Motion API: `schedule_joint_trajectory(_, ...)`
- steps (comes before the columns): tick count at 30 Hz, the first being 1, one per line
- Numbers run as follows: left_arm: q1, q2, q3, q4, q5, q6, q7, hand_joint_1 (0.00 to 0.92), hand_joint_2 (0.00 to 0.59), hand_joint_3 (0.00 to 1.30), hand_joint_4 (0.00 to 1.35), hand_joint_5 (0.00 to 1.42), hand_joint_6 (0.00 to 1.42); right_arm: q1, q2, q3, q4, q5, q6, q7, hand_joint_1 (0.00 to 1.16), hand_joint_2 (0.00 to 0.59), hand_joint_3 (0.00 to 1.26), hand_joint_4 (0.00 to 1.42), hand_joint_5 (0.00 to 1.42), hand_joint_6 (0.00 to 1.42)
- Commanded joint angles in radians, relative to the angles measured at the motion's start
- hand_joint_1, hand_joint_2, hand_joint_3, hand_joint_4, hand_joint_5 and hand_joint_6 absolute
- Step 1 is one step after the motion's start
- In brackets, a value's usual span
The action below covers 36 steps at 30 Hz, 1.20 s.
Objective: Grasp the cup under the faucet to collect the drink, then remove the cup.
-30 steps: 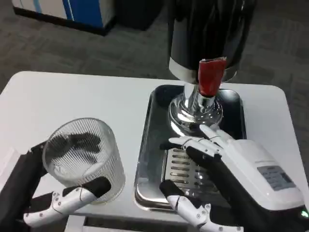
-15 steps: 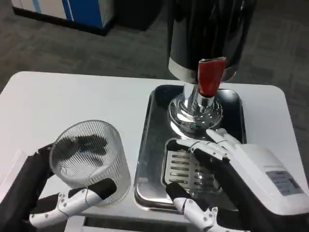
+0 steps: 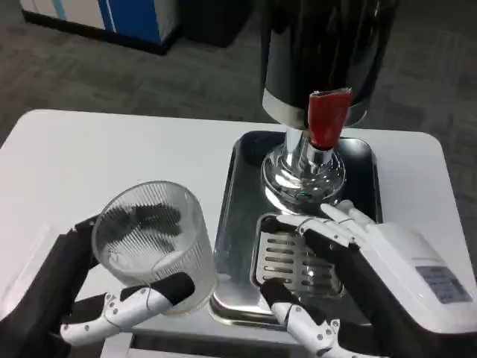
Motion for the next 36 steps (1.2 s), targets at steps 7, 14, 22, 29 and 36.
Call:
schedule_joint_trajectory(7, -0.069, 0.001, -0.054, 0.010, 0.002, 0.015, -0.018, 0.477, 0.120, 0.50, 0.46, 0.53, 0.36, 0.060, 0.053, -0.036, -0.023, 0.007, 0.011, -0.033, 0.27, 0.413, 0.26, 0.24, 0.11, 0.03)
schedule_joint_trajectory(14, -0.133, -0.012, -0.112, 0.041, 0.009, 0.025, -0.026, 0.477, 0.120, 0.50, 0.46, 0.53, 0.36, 0.090, 0.081, -0.045, -0.031, -0.004, 0.015, -0.050, 0.29, 0.415, 0.26, 0.24, 0.12, 0.03)
schedule_joint_trajectory(22, -0.203, -0.030, -0.166, 0.094, 0.043, 0.027, -0.023, 0.477, 0.120, 0.50, 0.46, 0.53, 0.36, 0.115, 0.120, -0.052, -0.035, -0.004, 0.033, -0.072, 0.30, 0.415, 0.25, 0.26, 0.16, 0.05)
schedule_joint_trajectory(29, -0.259, -0.042, -0.203, 0.173, 0.050, 0.013, -0.030, 0.477, 0.120, 0.50, 0.46, 0.53, 0.36, 0.131, 0.173, -0.046, -0.031, 0.010, 0.065, -0.104, 0.32, 0.418, 0.24, 0.27, 0.22, 0.10)
schedule_joint_trajectory(36, -0.307, -0.047, -0.228, 0.235, 0.067, -0.005, -0.028, 0.477, 0.120, 0.50, 0.46, 0.53, 0.36, 0.133, 0.200, -0.038, -0.029, 0.020, 0.081, -0.116, 0.32, 0.415, 0.23, 0.27, 0.22, 0.12)
